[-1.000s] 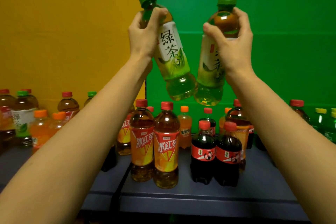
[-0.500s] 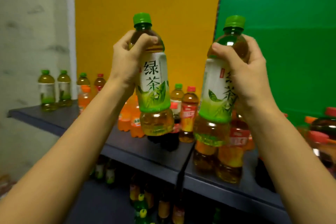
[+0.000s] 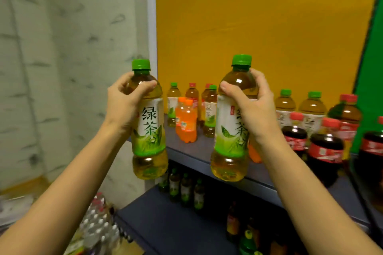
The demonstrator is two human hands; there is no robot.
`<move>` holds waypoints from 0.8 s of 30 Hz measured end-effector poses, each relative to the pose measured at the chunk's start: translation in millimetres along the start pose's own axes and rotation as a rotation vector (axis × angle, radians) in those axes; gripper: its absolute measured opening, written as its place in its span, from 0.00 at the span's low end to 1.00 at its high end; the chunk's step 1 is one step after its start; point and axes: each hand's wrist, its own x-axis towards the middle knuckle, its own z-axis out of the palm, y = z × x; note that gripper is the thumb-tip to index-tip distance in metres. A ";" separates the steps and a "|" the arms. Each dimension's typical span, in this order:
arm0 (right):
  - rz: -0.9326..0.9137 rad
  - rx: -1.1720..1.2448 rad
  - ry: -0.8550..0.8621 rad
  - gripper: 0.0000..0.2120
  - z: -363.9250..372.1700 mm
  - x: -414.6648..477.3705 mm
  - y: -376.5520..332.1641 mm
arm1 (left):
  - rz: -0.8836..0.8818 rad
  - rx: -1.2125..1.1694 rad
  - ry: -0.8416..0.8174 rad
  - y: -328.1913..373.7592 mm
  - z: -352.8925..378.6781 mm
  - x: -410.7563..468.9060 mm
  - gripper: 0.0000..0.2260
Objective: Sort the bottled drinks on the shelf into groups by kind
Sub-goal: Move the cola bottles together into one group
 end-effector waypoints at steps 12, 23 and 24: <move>0.054 -0.134 -0.028 0.30 166.4 35.8 115.7 | -0.054 0.162 0.123 -75.7 -107.6 56.0 0.08; 0.042 -0.237 0.077 0.30 258.0 108.1 234.1 | -0.023 0.163 0.088 -191.0 -132.8 162.4 0.09; 0.044 -0.247 0.085 0.30 265.1 115.2 243.8 | -0.029 0.172 0.074 -202.3 -133.8 172.4 0.09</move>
